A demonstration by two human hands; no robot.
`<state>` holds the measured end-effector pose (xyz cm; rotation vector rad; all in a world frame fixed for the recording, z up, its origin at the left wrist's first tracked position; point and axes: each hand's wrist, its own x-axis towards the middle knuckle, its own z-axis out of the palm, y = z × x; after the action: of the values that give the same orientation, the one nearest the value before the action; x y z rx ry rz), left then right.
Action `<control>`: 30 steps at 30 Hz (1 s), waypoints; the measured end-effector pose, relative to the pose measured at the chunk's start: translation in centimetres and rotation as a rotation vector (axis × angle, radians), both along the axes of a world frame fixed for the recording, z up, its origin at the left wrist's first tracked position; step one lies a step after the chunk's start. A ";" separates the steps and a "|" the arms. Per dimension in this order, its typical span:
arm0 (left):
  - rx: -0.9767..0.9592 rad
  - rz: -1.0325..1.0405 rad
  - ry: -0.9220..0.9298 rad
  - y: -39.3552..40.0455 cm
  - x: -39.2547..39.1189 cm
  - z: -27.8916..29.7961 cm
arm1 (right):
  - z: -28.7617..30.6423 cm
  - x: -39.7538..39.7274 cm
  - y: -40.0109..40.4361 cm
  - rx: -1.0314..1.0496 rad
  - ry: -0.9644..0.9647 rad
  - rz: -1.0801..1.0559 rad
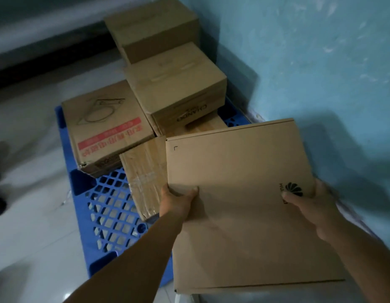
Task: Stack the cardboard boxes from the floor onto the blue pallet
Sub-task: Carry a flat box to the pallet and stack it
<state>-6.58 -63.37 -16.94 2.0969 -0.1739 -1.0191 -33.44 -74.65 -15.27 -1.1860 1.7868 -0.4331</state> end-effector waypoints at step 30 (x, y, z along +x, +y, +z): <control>0.196 0.506 -0.047 11.7 21.7 1.7 | -0.9 31.7 0.4 0.202 0.148 0.554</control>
<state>15.15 -51.65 -15.24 2.1785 0.4311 -0.7001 -1.72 -74.20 -16.21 -1.5237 1.4923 0.1576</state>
